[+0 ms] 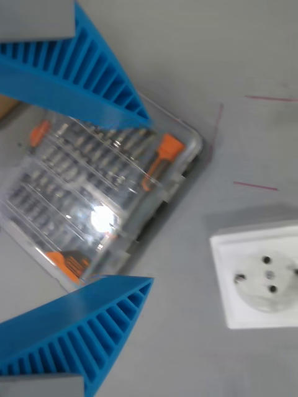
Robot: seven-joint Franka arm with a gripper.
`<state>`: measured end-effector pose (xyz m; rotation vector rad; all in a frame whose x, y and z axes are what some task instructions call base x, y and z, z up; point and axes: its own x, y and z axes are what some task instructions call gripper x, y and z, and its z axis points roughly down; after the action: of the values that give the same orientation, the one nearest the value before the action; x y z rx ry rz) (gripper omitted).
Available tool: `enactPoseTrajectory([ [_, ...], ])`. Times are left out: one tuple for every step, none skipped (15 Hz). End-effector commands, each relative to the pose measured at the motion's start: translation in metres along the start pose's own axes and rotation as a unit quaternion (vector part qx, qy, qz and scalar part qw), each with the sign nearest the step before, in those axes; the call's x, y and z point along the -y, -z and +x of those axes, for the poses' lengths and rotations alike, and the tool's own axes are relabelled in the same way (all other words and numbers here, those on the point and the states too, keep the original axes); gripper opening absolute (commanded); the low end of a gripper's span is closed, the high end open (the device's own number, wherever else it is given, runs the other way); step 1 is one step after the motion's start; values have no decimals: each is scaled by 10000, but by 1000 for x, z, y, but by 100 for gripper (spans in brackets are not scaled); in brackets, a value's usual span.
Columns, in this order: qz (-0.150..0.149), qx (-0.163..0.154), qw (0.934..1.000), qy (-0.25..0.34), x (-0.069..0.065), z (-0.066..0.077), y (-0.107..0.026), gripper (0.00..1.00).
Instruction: Move above the white socket
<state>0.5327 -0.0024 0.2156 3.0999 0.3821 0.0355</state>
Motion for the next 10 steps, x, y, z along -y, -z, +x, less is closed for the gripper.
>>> enactPoseTrajectory([
  [-91,34,9981,604,-12,15,-7,100],
  [-86,39,9979,645,-14,18,-10,100],
  [-92,39,9977,668,-17,22,-12,100],
  [-93,38,9975,704,-20,25,-15,100],
  [-100,14,9972,739,-22,27,-17,100],
  [-101,4,9971,749,-24,30,-19,100],
  [-105,-15,9969,782,-26,33,-21,100],
  [-106,-26,9969,784,-28,35,-23,100],
  [-108,-38,9966,815,-30,37,-24,100],
  [-108,-47,9965,826,-32,39,-26,100],
])
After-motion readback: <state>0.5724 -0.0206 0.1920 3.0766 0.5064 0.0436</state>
